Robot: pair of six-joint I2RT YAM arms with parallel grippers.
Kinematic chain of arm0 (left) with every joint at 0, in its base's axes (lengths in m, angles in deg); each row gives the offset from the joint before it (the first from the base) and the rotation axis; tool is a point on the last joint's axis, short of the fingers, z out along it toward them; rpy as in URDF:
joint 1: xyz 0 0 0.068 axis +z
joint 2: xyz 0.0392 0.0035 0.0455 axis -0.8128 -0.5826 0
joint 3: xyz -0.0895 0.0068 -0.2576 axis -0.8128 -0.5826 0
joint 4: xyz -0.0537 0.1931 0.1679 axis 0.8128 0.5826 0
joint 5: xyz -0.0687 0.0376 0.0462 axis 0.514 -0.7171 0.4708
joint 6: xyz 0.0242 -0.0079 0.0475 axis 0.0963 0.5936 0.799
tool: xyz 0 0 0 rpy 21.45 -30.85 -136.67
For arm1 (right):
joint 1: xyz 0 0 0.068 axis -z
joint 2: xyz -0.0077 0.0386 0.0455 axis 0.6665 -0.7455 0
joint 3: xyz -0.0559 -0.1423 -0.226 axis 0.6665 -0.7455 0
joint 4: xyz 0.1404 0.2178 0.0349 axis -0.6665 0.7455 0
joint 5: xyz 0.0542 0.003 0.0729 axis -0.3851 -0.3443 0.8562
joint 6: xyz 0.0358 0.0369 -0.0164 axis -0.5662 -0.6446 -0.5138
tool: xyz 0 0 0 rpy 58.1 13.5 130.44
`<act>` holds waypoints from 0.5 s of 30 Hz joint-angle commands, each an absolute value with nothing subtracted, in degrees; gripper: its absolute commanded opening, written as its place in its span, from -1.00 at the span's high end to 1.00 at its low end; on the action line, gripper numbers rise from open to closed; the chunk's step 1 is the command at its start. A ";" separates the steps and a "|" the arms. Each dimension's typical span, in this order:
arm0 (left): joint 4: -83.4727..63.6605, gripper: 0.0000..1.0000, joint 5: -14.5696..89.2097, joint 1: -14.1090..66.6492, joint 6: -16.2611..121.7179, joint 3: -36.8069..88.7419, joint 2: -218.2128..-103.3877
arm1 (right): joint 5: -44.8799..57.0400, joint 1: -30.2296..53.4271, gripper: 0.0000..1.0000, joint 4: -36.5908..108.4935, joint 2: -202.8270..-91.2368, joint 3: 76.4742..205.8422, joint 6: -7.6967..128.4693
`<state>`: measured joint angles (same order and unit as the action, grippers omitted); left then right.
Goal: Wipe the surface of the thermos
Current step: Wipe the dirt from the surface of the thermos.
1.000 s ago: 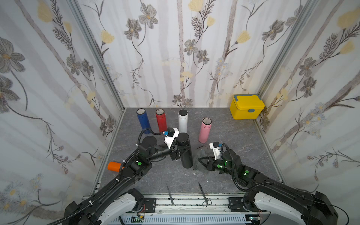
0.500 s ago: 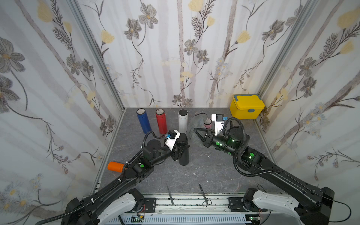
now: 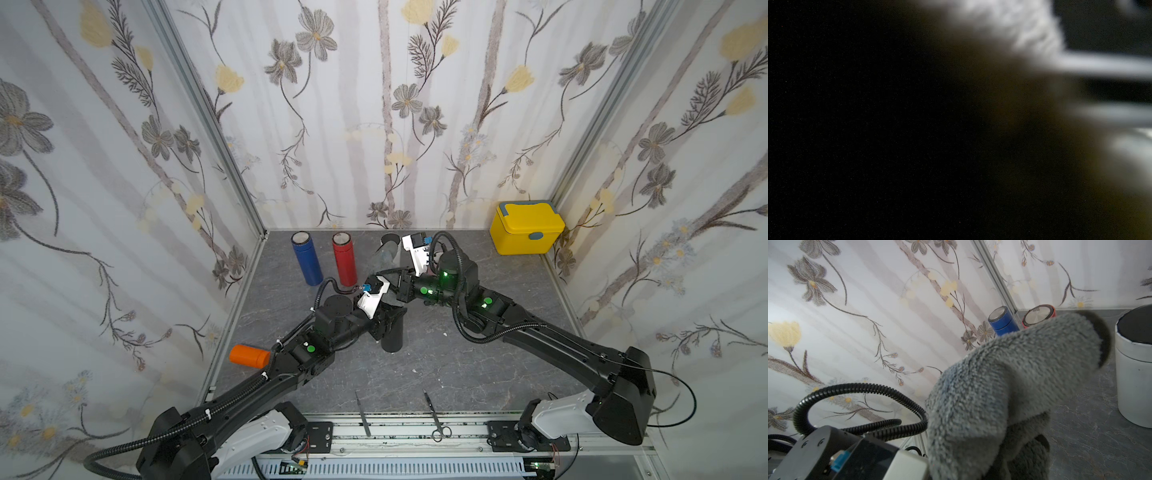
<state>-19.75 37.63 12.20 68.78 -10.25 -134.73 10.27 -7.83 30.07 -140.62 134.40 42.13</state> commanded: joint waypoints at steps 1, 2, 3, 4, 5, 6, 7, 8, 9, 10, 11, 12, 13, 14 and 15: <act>-27.38 1.00 35.92 12.07 70.30 -10.30 -134.68 | 15.49 -7.76 1.00 36.88 -143.10 135.81 43.70; -27.56 1.00 34.50 12.26 70.37 -10.35 -134.74 | 16.88 -7.85 1.00 38.03 -142.95 134.70 43.85; -27.47 1.00 33.53 12.67 70.13 -10.35 -134.84 | 17.86 -7.95 1.00 38.44 -142.25 133.20 43.81; -27.36 1.00 32.62 13.13 69.92 -10.23 -135.00 | 18.61 -8.03 1.00 39.02 -140.96 131.36 43.83; -27.24 1.00 32.28 13.82 69.65 -10.22 -135.24 | 18.94 -8.37 1.00 39.71 -139.34 129.36 43.86; -27.25 1.00 31.98 14.31 69.23 -10.29 -135.44 | 18.78 -8.54 1.00 40.10 -137.71 127.68 43.87; -27.41 1.00 31.86 14.91 68.84 -10.34 -135.68 | 18.78 -8.72 1.00 40.53 -135.80 125.67 43.87; -27.55 1.00 31.78 15.27 68.49 -10.42 -135.94 | 19.09 -8.74 1.00 40.85 -134.01 123.91 43.85; -27.75 1.00 31.48 15.47 68.23 -10.60 -136.11 | 18.93 -8.72 1.00 41.30 -132.60 122.60 43.77; -28.05 1.00 31.38 15.57 67.98 -10.73 -136.23 | 18.35 -8.71 1.00 41.48 -130.93 120.96 43.45; -28.19 1.00 31.33 15.68 67.85 -10.91 -136.30 | 18.06 -8.68 1.00 41.11 -129.14 119.32 43.13; -28.38 1.00 30.93 15.70 67.67 -11.00 -136.35 | 17.95 -8.65 1.00 41.09 -127.82 118.29 42.87; -28.61 1.00 30.35 15.65 67.35 -11.12 -136.22 | 17.42 -8.65 1.00 41.71 -126.50 117.49 42.52; -28.87 1.00 29.75 15.78 66.89 -11.19 -136.14 | 16.77 -8.65 1.00 42.23 -125.28 116.80 42.36; -28.75 1.00 28.87 15.81 66.06 -11.07 -135.88 | 16.51 -8.68 1.00 42.11 -123.96 115.98 42.13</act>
